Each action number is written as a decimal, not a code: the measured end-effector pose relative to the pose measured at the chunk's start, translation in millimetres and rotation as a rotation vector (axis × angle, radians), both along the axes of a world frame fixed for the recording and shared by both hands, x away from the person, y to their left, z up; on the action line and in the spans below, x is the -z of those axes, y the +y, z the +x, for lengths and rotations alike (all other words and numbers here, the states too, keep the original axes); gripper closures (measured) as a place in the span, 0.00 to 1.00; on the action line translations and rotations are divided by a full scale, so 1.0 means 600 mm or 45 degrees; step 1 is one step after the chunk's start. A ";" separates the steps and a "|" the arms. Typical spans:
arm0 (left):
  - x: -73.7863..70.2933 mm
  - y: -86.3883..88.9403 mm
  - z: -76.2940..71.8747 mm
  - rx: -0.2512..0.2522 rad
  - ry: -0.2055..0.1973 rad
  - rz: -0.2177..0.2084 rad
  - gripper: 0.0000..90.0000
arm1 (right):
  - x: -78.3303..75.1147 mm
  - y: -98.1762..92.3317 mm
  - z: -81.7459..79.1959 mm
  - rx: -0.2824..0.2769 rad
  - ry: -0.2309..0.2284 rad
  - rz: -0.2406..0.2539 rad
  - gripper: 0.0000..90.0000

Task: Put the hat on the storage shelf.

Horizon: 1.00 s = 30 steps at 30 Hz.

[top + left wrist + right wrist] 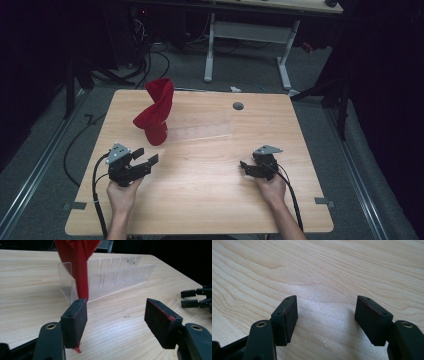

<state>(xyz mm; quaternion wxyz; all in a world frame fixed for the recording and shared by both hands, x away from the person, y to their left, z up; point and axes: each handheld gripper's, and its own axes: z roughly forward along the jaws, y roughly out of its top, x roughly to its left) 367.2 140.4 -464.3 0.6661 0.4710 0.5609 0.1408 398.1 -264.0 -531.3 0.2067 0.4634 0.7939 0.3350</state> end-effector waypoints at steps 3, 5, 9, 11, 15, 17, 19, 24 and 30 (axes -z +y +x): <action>0.003 -0.010 -0.003 0.018 0.000 0.017 0.38 | 0.000 0.000 0.000 0.001 0.001 0.000 0.39; 0.006 -0.018 -0.004 0.033 0.003 0.020 0.38 | 0.000 0.000 0.000 0.001 0.001 0.000 0.39; 0.010 -0.032 -0.005 0.056 0.015 0.022 0.38 | 0.000 0.000 0.000 0.002 0.001 0.000 0.39; 0.012 -0.038 -0.007 0.072 0.009 0.033 0.39 | 0.000 0.000 0.000 0.000 0.000 0.000 0.39; 0.019 -0.050 -0.008 0.091 0.015 0.044 0.40 | 0.000 0.000 0.000 0.002 0.000 0.000 0.39; 0.023 -0.058 -0.007 0.103 0.027 0.062 0.40 | 0.000 0.000 0.000 0.001 0.001 0.000 0.39; 0.026 -0.065 -0.007 0.112 0.035 0.072 0.40 | 0.000 0.000 0.000 0.000 0.001 0.000 0.39; 0.033 -0.082 -0.004 0.127 0.037 0.080 0.40 | 0.000 0.000 0.000 -0.001 0.001 0.000 0.39; 0.044 -0.105 -0.004 0.159 0.042 0.131 0.39 | 0.000 0.000 -0.001 -0.002 0.001 0.000 0.39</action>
